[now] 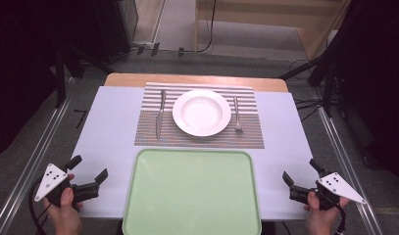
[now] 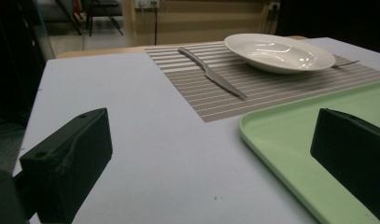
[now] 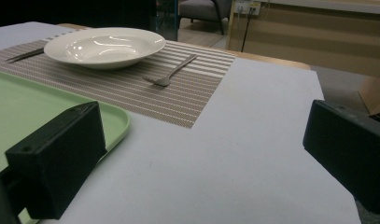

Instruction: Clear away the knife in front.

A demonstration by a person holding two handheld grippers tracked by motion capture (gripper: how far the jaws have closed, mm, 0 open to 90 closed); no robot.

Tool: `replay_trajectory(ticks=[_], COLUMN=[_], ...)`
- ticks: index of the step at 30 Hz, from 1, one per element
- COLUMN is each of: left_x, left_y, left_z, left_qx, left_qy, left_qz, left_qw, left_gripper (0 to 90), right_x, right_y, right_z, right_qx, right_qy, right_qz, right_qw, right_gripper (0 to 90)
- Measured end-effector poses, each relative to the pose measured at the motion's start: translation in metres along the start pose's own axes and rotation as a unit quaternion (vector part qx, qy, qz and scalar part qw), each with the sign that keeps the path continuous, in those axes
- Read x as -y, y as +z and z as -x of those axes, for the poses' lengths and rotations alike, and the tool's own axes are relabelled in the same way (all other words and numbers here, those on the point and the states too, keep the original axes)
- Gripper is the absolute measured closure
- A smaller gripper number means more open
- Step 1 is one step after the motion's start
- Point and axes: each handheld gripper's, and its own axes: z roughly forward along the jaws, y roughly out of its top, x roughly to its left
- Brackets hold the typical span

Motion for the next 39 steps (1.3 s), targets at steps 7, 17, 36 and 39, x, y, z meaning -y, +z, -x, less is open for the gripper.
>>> replay_trajectory(ticks=[7,17,36,39], left_x=[-0.015,-0.046,-0.084,-0.093], left_y=[0.009,0.024,0.076,0.088], left_z=[0.016,0.028,0.045,0.051], left_qx=[0.013,0.021,0.071,0.075], left_qy=[0.021,0.025,0.05,0.046], left_qz=[-0.009,-0.003,-0.037,-0.034], left_qw=[0.9997,0.9995,0.9955,0.9955], left_gripper=[0.0,0.0,0.0,0.0], right_x=[0.0,-0.001,0.001,0.001], right_y=[-0.002,-0.005,-0.005,-0.005], right_z=[0.0,-0.003,-0.004,-0.004], right_qx=[0.0,-0.003,-0.009,-0.012], right_qy=[0.006,0.001,-0.001,-0.003], right_qz=[0.005,0.007,0.005,0.006], right_qw=[1.0,1.0,0.9999,0.9999], right_gripper=[0.0,0.0,0.0,0.0])
